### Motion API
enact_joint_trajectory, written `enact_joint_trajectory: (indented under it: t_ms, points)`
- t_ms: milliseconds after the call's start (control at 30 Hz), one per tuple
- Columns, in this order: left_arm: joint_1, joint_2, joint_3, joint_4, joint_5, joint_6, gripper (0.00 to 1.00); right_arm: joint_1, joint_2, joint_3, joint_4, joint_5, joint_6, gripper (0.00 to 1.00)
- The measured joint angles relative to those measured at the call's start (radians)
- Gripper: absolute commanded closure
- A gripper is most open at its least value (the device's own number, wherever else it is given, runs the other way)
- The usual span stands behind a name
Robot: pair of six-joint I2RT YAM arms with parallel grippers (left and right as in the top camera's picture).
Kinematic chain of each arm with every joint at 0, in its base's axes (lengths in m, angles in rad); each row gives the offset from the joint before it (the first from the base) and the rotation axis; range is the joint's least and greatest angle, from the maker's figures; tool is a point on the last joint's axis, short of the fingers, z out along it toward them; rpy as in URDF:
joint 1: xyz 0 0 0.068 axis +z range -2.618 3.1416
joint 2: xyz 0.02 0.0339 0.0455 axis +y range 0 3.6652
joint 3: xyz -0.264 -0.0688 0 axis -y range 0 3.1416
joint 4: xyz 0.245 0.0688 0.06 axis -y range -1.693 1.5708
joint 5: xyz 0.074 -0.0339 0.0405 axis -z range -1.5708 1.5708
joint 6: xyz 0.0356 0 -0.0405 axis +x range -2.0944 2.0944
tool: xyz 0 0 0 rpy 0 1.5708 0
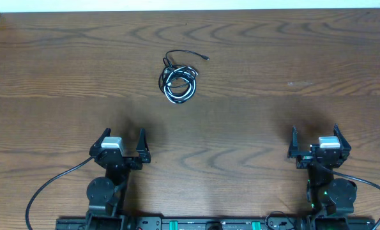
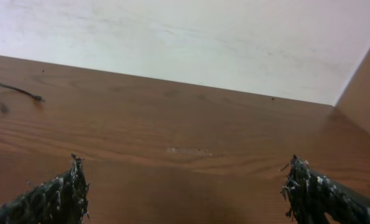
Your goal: Untangle cables
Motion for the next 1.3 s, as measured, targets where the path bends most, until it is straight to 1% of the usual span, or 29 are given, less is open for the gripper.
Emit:
enact_joint_trajectory:
  t_ms: [1100, 1200, 1300]
  points:
    - [0.0, 0.0, 0.0, 0.006, -0.002, 0.0, 0.02, 0.0, 0.0, 0.0, 0.0, 0.0, 0.0, 0.01]
    - [0.0, 0.0, -0.001, 0.021, -0.013, 0.0, 0.02, 0.0, 0.0, 0.0, 0.0, 0.0, 0.0, 0.01]
    - [0.0, 0.002, -0.011, 0.116, -0.023, 0.0, 0.02, 0.0, 0.0, 0.0, 0.0, 0.0, 0.0, 0.01]
